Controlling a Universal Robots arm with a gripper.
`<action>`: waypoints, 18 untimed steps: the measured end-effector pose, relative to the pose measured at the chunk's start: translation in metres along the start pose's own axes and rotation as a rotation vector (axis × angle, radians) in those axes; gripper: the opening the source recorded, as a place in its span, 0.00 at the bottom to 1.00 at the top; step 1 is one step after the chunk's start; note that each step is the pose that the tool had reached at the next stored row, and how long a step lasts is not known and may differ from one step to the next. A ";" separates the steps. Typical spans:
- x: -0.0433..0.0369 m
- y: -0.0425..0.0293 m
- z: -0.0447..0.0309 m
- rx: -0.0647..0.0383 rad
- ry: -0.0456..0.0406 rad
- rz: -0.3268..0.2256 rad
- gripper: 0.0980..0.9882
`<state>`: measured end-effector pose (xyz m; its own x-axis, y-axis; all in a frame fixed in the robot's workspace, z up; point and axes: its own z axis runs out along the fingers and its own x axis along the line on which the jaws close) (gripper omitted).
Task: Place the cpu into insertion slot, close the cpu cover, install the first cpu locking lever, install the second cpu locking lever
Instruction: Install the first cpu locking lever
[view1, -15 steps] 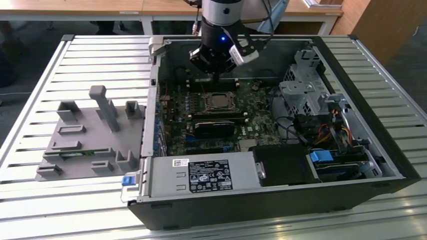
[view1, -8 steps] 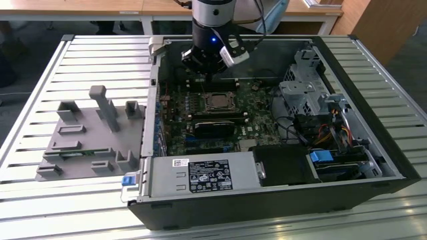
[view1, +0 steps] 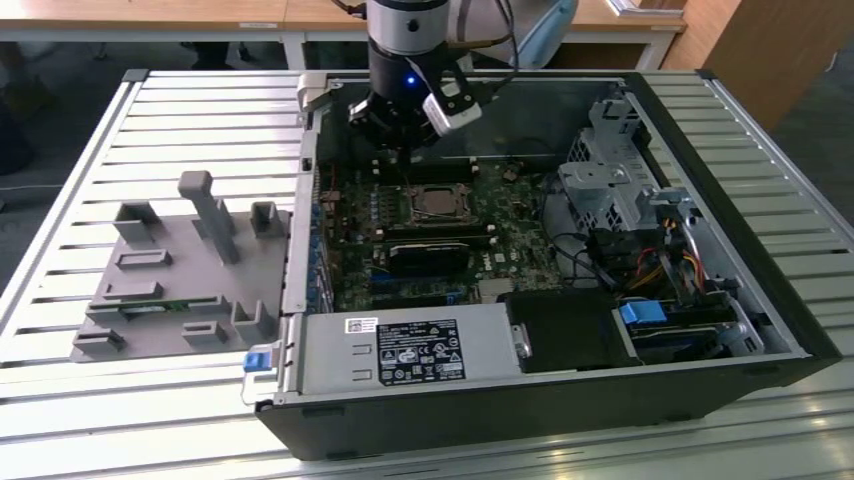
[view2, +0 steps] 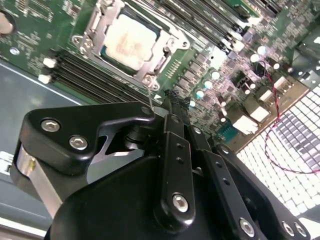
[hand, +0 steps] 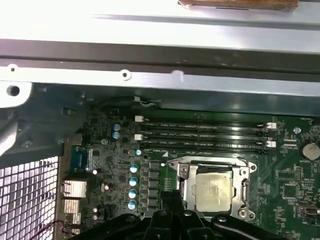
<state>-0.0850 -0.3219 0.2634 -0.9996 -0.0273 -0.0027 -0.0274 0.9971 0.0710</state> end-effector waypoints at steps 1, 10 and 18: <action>0.0018 0.0007 0.0006 0.000 -0.0001 0.000 0.01; 0.0138 0.0068 0.0064 0.000 -0.0009 0.000 0.01; 0.0163 0.0194 0.0121 0.000 -0.0009 0.000 0.01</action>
<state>-0.1019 -0.3022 0.2526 -0.9996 -0.0273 -0.0037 -0.0275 0.9971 0.0710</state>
